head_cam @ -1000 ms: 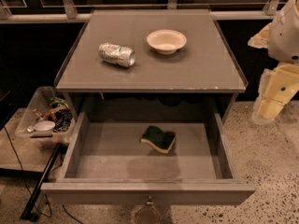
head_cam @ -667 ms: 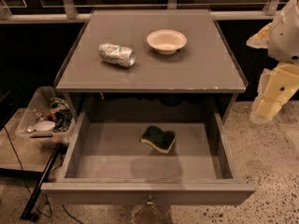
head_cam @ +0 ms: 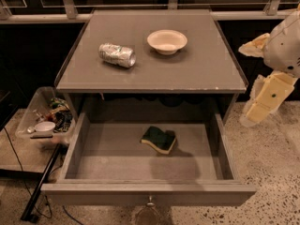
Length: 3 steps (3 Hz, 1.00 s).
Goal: Pick sponge from top drawer and place on counter
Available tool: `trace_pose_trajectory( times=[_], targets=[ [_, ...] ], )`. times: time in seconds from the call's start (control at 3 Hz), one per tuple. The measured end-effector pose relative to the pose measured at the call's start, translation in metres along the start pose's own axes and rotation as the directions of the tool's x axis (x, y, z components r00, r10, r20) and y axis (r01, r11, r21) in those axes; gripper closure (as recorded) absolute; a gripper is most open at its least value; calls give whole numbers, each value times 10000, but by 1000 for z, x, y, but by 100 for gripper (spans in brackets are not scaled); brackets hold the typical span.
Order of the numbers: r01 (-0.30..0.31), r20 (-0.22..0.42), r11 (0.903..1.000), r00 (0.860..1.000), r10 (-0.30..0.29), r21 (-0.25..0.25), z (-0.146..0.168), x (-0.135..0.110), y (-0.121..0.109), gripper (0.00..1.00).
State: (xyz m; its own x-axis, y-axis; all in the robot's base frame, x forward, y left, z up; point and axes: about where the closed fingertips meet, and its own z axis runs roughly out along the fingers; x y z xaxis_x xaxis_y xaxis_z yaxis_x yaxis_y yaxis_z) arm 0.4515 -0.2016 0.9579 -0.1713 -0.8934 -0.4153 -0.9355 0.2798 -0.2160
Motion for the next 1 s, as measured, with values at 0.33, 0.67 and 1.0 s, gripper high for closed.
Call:
trace_pose_trajectory(
  times=[0.33,0.67,1.0],
  targets=[
    [-2,1096,9999,9940,15,-121,17,-5,4,0],
    [-225,1616,9997,9866,222,3,37,-8,10,0],
    [-574,1638,9975,9852,499,410,64,-5,15,0]
  ],
)
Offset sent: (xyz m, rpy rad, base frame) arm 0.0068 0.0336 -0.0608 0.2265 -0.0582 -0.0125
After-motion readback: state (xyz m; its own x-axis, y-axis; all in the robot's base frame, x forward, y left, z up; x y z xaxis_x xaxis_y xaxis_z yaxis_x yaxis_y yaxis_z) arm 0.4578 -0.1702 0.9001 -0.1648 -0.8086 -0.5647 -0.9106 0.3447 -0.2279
